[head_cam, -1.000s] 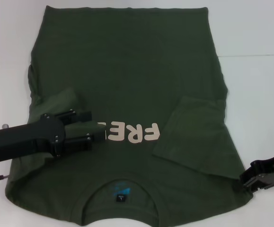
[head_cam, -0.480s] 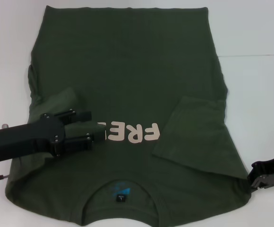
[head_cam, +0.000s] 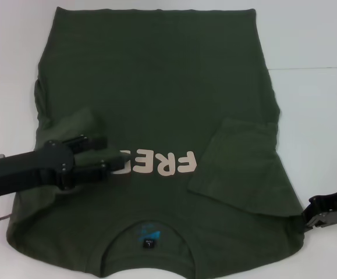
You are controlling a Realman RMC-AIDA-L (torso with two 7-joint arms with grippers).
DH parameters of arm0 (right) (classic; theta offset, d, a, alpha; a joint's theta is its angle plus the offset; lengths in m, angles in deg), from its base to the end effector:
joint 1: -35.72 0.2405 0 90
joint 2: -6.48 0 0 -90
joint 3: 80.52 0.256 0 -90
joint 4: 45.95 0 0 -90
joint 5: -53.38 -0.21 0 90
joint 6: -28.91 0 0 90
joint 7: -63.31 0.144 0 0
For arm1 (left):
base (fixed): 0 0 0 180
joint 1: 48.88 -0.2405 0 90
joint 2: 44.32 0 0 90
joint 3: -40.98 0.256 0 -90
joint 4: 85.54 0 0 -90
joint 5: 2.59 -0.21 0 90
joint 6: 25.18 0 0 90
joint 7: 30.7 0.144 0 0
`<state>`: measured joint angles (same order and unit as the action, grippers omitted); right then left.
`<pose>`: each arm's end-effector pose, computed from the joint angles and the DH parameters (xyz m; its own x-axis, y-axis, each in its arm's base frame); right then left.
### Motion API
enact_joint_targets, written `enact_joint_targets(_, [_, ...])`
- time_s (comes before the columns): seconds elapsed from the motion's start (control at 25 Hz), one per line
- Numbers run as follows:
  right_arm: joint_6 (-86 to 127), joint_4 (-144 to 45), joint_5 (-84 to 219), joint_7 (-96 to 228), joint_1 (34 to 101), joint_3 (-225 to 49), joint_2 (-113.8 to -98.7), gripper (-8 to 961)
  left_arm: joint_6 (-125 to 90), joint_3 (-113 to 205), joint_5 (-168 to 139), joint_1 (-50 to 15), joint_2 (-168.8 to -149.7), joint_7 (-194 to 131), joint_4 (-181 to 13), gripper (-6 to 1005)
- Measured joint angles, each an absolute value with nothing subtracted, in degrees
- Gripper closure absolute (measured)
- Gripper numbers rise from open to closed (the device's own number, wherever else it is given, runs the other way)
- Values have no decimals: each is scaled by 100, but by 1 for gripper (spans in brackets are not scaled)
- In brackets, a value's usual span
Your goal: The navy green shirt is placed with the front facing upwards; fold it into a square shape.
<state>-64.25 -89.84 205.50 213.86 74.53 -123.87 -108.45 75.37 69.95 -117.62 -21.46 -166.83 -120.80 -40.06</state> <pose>0.2910 0.3395 0.0242 0.1016 -0.9948 0.0073 -0.9713 -0.1008 -0.2157 -0.2559 0.3077 0.0240 0.6274 0.4391 0.6431 0.5789 -0.8154 -0.0080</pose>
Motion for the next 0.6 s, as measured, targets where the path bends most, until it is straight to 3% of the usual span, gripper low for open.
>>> enact_joint_targets(0.6, [-6552,-8990,20237,21126,7411,-12344,-10835,916,7389,6963,-11675,-2125,-16655,-12293,-4026,170])
